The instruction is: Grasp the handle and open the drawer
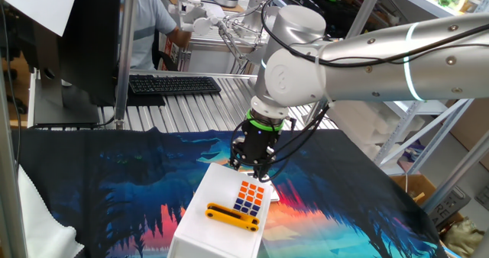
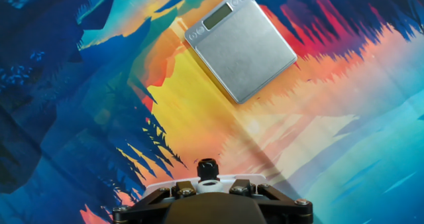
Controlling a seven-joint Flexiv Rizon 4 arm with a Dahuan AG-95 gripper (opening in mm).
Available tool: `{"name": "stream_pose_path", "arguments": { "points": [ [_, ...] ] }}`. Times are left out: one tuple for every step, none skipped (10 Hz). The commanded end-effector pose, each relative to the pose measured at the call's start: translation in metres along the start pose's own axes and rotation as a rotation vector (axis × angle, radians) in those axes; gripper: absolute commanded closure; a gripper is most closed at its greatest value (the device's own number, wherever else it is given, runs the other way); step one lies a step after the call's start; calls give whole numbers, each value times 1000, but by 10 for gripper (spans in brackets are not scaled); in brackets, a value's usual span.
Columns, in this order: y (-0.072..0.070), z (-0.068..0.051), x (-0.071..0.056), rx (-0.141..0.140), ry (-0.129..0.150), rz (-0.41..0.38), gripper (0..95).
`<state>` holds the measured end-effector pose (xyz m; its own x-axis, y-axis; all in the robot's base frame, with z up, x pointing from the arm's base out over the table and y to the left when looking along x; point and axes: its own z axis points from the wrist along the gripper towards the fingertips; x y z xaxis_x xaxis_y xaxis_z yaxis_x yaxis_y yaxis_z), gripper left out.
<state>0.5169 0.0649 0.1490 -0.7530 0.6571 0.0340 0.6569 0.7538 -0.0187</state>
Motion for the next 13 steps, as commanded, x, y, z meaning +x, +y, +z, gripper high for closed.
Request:
{"name": "stream_pose_path", "arguments": {
  "points": [
    [0, 0, 0, -1, -1, 1, 570],
    [0, 0, 1, -2, -1, 0, 760],
    [0, 1, 1, -4, -1, 1, 760],
    [1, 1, 1, -5, -1, 1, 760],
    [1, 2, 1, -6, -1, 1, 760],
    [1, 2, 1, -7, -2, 3, 760],
    [1, 2, 1, -7, -3, 5, 760],
    [2, 1, 2, -7, -3, 7, 760],
    [2, 1, 2, -6, -3, 6, 760],
    [2, 1, 2, -7, -3, 4, 760],
    [2, 1, 2, -8, -3, 4, 950],
    [2, 1, 1, -8, -2, 5, 950],
    [2, 1, 1, -8, -2, 5, 950]
  ]
}}
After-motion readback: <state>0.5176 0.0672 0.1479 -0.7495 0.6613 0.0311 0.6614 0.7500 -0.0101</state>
